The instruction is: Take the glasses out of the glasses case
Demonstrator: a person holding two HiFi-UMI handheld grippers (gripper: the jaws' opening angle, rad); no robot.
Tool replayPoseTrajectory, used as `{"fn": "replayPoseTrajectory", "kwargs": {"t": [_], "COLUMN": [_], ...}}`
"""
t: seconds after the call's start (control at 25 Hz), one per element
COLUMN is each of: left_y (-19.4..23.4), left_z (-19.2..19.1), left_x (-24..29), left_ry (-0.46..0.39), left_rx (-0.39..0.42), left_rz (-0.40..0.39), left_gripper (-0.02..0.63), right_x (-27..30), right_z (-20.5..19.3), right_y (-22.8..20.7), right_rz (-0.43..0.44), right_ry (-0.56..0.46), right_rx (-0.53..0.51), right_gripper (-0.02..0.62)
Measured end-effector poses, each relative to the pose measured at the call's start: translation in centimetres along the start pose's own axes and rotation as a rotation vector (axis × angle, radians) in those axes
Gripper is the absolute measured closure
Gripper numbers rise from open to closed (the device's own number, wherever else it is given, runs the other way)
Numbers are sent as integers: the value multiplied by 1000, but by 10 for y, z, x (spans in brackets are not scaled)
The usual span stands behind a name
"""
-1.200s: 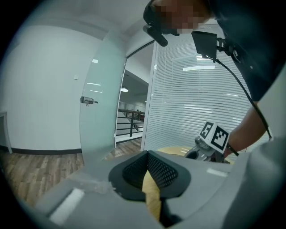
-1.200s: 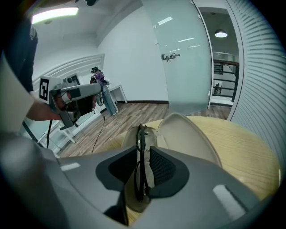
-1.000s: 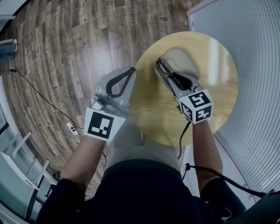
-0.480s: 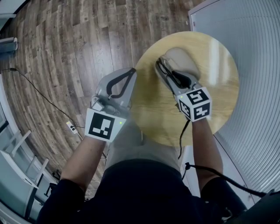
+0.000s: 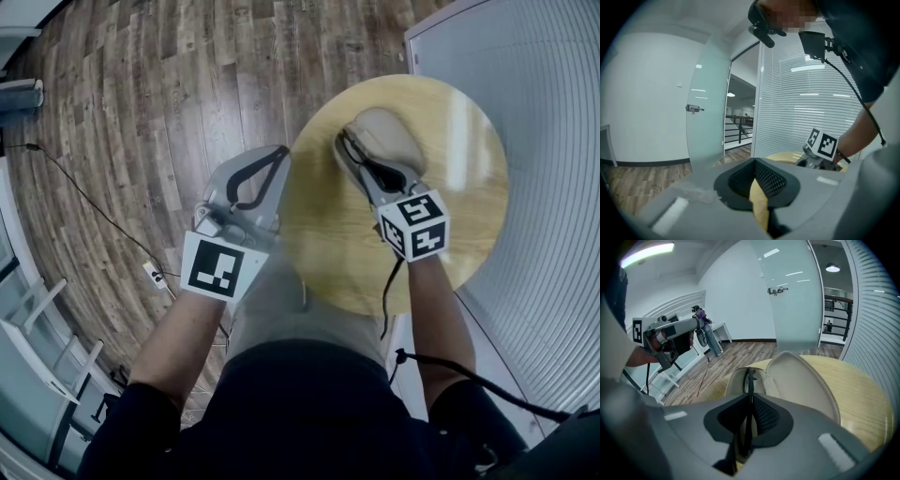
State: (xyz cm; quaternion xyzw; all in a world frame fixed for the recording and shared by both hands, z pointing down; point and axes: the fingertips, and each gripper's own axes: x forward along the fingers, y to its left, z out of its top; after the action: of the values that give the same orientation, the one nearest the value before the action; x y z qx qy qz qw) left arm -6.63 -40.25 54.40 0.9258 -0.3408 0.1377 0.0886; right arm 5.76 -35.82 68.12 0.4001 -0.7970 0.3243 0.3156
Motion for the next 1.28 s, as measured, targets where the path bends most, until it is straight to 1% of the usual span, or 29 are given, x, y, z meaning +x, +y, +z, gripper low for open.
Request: {"fn": "replayPoseTrajectory", "kwargs": {"t": [0.2,0.44,0.6,0.76,0.96,1.2,1.28], "left_y": [-2,-9,-13,-17,-19,-27,-31], "left_z": [13,37,49,58,65,90,97], "left_x": [-3,-4,-4,-5,-11,-19,-22], "left_ry": [-16,-41,-56,-49,-54,-91,-100], "left_rx": [10,45,44,27,43,51,56], "left_rz": [-2,-13,-13,-8,10,11,9], "left_gripper": [600,600,600,600,600,600,600], "right_x": [-12,-36,-51,-69,-89,-119,-130], "right_z": [11,29,39,52,59,67,69], "right_y": [3,5,7,0,-3,1,4], "right_rz": [-24,-51,-57,-75,-90,-110,-106], "right_ry": [-27,-81,-107,-143,-182,-216,-238], "right_rx": [-14,-24,-36,-45,-53,-64,-45], "right_gripper": [561,561,561,561,561,561,561]}}
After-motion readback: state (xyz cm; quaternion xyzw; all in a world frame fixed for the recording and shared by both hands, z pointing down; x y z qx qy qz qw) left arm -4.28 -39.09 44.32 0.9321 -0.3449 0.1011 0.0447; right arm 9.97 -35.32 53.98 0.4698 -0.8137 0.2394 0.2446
